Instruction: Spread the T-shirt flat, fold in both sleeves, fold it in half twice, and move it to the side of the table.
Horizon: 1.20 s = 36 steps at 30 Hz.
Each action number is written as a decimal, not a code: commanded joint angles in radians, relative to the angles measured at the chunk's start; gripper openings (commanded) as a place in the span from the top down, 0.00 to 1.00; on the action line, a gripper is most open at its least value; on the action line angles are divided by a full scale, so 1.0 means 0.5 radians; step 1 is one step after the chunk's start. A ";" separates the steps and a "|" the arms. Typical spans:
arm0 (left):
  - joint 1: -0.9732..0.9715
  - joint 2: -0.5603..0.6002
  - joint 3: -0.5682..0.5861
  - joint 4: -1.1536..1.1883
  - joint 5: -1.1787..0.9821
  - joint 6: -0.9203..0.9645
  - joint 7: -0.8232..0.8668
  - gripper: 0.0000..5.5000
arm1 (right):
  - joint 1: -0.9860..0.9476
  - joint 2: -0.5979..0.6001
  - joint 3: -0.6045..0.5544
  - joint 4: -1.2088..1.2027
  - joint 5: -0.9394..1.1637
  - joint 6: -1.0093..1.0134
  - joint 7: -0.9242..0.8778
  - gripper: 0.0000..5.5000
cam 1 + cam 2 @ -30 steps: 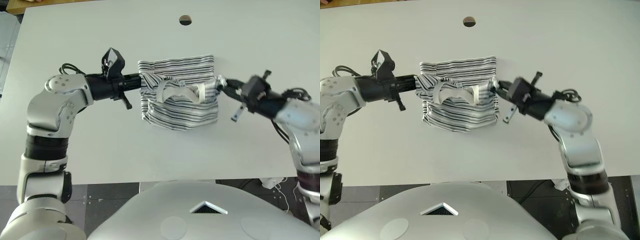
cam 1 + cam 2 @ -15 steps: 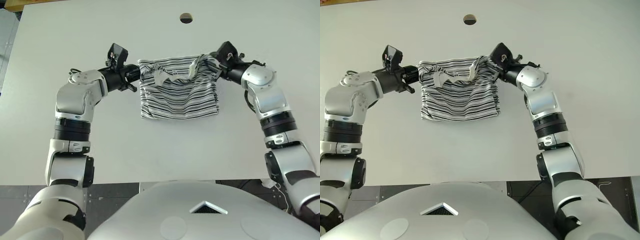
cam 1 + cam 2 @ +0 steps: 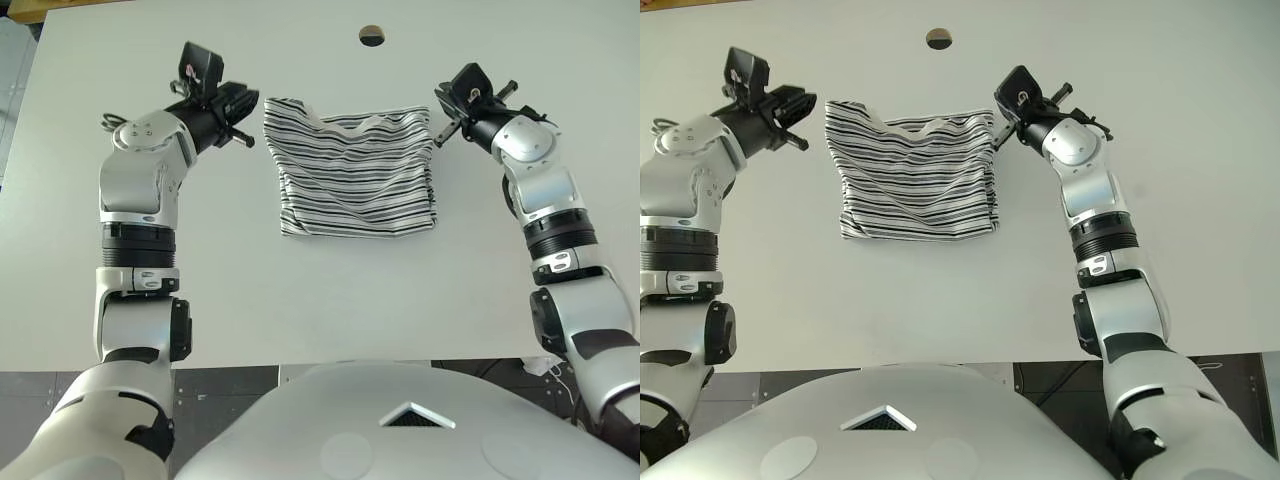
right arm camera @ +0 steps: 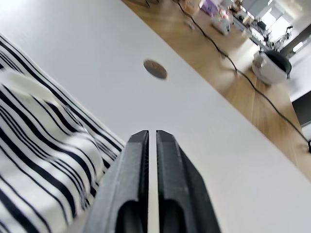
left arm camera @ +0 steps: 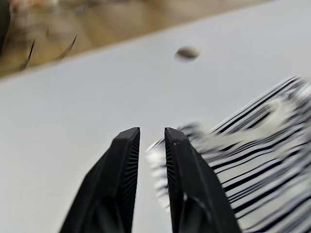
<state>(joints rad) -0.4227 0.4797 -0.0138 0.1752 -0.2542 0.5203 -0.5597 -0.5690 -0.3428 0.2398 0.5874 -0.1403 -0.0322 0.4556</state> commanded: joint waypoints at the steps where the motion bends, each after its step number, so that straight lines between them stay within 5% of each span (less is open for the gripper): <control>1: 0.187 -0.012 -0.134 -0.457 -0.087 0.166 -0.120 0.94 | 0.007 0.025 0.034 -0.046 -0.042 -0.015 0.041 0.98; 9: 0.600 0.207 -0.687 -1.085 -0.015 0.357 -0.367 0.98 | 0.027 0.064 0.160 0.233 -0.185 -0.042 0.057 0.98; 18: 0.653 0.379 -0.784 -1.042 0.072 0.387 -0.476 0.98 | 0.152 -0.041 0.327 0.261 -0.382 0.028 0.181 0.98; 27: 0.603 0.540 -0.745 -0.847 0.158 0.342 -0.581 0.98 | 0.777 -0.488 0.290 -0.904 -0.346 0.331 0.559 0.98; 36: 0.466 0.569 -0.591 -0.653 0.154 0.280 -0.634 0.98 | 1.406 -0.642 0.558 -1.967 -0.503 0.728 0.707 0.98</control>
<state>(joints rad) -0.1604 0.7561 -0.3288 -0.1718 -0.1897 0.6623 -0.8708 0.0356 -0.6387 0.4373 -0.3220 -0.3806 0.2695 0.7306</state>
